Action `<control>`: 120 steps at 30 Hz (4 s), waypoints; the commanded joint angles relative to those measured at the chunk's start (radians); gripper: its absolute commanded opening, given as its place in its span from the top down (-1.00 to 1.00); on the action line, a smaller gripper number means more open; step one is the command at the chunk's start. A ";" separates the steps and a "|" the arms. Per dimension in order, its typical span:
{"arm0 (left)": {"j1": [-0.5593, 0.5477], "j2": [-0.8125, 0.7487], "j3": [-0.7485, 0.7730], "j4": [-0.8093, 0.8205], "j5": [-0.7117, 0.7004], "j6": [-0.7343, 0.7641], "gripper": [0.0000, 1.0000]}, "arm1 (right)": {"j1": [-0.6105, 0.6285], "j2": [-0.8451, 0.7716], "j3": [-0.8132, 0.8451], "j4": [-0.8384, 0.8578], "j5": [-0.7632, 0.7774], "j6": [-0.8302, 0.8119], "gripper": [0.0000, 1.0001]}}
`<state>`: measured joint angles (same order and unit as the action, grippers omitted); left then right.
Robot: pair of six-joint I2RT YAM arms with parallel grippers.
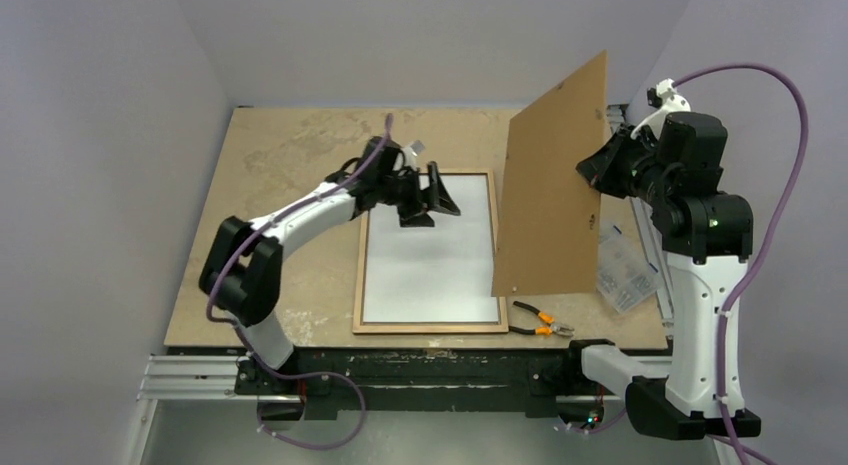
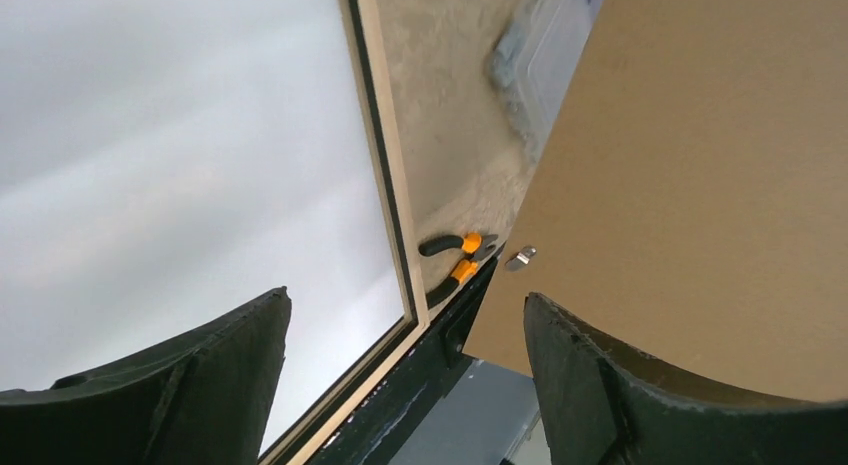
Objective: Put the photo into the frame
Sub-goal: Place the photo frame item in the photo frame.
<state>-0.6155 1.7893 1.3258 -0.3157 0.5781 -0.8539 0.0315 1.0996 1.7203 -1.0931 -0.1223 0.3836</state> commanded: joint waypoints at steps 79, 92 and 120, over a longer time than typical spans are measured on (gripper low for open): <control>0.410 -0.455 -0.670 -0.094 -0.233 0.133 0.19 | 0.175 -0.017 -0.975 1.178 -0.470 0.552 1.00; 0.410 -0.390 -0.697 -0.049 -0.242 0.143 0.53 | 0.195 0.021 -1.068 1.341 -0.420 0.650 1.00; 0.410 -0.319 -0.696 -0.026 -0.225 0.160 0.66 | 0.196 0.197 -1.032 1.399 -0.436 0.573 1.00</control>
<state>-0.2008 1.4258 0.6460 -0.3386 0.4137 -0.7288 0.2222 1.2922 0.6357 0.2253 -0.5419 0.9859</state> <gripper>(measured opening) 0.188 0.008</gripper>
